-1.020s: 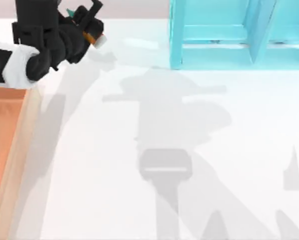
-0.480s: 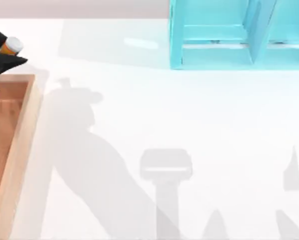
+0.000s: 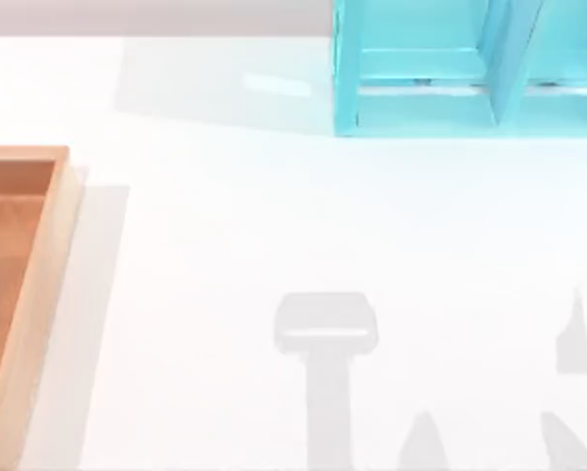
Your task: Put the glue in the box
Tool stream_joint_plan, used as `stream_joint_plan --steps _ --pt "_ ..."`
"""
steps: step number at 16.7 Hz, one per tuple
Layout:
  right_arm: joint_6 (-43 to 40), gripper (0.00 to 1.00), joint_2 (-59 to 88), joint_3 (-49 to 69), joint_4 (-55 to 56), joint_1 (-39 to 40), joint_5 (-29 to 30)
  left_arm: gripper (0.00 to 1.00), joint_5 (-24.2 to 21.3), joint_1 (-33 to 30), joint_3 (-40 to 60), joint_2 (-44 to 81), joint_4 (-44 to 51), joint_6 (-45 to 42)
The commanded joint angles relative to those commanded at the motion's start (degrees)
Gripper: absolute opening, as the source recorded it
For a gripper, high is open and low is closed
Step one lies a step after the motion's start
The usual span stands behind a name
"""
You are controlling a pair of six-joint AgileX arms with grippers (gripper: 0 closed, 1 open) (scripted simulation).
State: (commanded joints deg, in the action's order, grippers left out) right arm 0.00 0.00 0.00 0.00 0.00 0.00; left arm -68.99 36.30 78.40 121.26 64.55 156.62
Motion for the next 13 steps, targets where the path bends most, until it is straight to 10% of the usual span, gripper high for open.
stream_joint_plan --steps 8,13 --pt "0.0 1.0 0.0 0.0 0.0 0.0 0.0 0.0 -7.7 15.9 -7.3 5.5 28.6 35.7" --pt "0.0 1.0 0.0 0.0 0.0 0.0 0.0 0.0 -9.0 19.1 -9.2 7.2 34.8 43.9"
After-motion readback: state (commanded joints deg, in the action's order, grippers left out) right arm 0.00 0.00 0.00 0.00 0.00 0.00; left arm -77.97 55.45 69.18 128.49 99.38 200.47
